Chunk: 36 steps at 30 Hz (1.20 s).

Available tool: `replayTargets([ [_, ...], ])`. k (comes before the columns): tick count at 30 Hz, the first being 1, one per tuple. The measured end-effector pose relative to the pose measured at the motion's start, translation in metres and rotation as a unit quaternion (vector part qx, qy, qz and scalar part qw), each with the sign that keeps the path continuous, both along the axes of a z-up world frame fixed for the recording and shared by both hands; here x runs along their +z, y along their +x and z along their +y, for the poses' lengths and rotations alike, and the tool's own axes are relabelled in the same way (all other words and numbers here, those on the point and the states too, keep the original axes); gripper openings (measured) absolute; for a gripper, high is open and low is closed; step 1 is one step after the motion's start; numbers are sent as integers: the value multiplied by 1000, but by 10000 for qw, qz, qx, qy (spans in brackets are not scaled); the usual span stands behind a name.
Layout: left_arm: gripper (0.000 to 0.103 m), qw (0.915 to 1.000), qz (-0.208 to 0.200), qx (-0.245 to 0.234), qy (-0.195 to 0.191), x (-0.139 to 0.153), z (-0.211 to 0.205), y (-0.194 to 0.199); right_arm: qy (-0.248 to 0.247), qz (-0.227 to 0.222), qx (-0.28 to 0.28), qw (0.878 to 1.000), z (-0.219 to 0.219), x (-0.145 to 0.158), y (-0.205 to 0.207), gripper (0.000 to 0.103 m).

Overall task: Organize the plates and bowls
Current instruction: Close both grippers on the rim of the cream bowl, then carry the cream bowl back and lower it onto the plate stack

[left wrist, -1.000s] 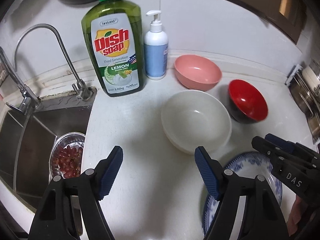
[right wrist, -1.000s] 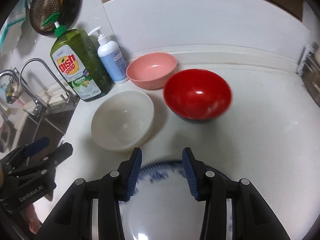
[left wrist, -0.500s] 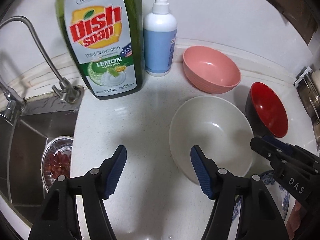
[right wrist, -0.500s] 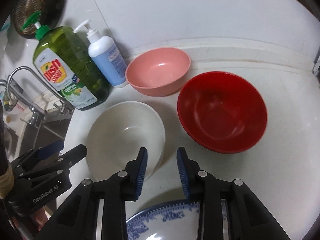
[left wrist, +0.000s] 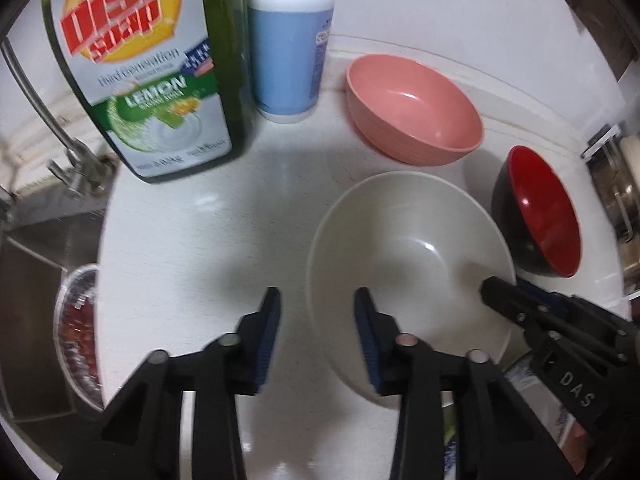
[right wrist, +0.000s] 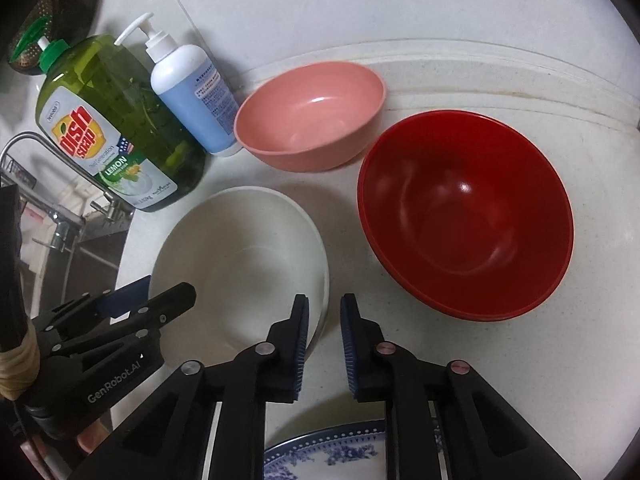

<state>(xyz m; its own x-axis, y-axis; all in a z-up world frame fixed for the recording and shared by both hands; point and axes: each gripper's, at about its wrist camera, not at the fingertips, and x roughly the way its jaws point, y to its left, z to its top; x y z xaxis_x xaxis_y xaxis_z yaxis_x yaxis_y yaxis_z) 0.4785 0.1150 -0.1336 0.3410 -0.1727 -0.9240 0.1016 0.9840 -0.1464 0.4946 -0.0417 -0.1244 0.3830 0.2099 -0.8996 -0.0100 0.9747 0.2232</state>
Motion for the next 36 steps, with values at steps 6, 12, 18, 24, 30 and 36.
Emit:
replayTargets([
  [6, 13, 9999, 83, -81, -26, -5, -1, 2, -55, 8, 43, 10000, 3, -1, 2, 12],
  [12, 12, 9999, 1, -86, 65, -3, 0, -1, -83, 22, 55, 9999, 7, -2, 2, 11],
  [18, 12, 10000, -19, -28, 44, 11, 8, -9, -22, 5, 63, 10000, 10, 3, -3, 11],
  [24, 13, 9999, -107, 78, -51, 35, 20, -34, -8, -149, 151, 9998, 17, 24, -20, 11],
  [30, 12, 9992, -289, 257, -100, 52, 44, -70, -125, -217, 419, 9988, 36, 39, -49, 11],
  [36, 12, 9980, -396, 498, -43, 60, 67, -115, -63, -177, 734, 9971, 58, 40, -86, 11],
])
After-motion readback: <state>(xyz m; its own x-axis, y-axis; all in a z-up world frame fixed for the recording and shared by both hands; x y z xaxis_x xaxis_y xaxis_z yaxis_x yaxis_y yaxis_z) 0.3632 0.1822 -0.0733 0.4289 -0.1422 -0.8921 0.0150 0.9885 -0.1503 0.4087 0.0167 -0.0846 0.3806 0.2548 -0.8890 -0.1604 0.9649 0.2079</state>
